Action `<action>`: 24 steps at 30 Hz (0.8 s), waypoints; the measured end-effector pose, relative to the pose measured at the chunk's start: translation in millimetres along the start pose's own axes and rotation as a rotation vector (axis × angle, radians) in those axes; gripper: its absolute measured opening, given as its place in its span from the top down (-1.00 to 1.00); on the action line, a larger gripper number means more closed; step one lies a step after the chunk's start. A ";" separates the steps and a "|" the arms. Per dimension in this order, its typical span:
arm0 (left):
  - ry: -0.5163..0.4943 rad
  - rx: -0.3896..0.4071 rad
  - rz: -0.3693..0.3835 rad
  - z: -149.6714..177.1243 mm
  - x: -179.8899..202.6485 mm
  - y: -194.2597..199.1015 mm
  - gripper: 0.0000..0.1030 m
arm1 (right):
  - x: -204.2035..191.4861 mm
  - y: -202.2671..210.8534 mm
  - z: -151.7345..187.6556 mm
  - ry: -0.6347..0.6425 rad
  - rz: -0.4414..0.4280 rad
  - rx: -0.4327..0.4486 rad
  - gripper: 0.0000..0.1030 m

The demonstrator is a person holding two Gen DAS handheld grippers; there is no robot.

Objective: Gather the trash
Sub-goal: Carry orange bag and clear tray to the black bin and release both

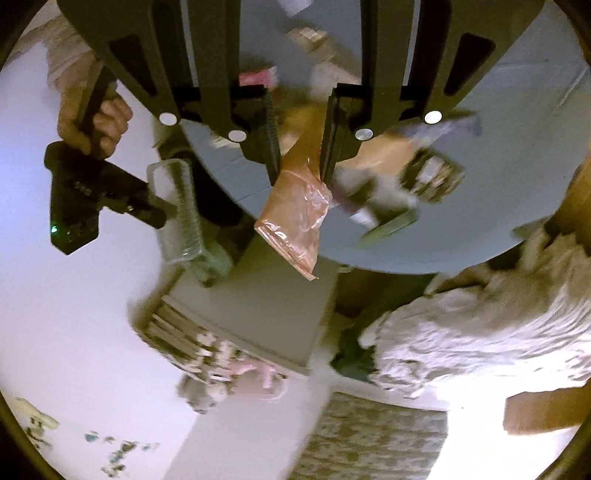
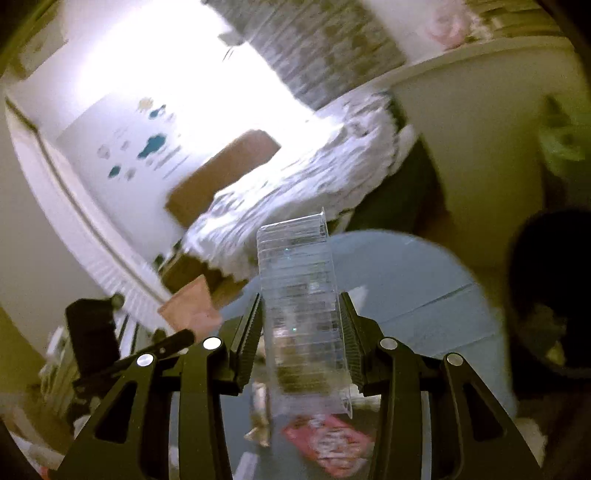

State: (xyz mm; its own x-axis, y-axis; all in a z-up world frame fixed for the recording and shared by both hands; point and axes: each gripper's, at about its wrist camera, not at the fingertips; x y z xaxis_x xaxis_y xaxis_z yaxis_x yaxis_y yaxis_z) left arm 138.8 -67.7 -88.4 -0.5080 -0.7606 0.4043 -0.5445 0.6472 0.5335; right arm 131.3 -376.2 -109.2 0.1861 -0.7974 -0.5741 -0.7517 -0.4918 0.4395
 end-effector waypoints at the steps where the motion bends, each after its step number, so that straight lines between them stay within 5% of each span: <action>1: -0.017 -0.002 0.014 -5.0 9.2 -7.6 0.57 | 7.0 6.4 -2.0 -0.010 0.018 0.019 0.20; 14: -0.143 -0.114 0.223 -36.2 103.1 -133.4 0.57 | 131.4 71.1 -1.0 -0.246 0.278 0.227 0.20; 24: -0.149 -0.235 0.271 -38.7 141.9 -231.8 0.57 | 202.9 76.6 8.4 -0.368 0.342 0.275 0.20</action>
State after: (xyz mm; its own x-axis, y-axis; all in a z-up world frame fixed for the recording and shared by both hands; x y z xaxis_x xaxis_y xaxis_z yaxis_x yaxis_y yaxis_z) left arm 218.8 -327.7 -125.9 -0.7131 -0.5367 0.4510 -0.2184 0.7814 0.5846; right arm 106.1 -572.7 -197.8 -0.2928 -0.6965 -0.6551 -0.8763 -0.0786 0.4753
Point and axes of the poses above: each gripper's, at about its wrist camera, not at the fingertips, and y roughly against the way its jaws point, x to its right, z to its underside, and after that the axes turned 3 degrees about z, right-handed
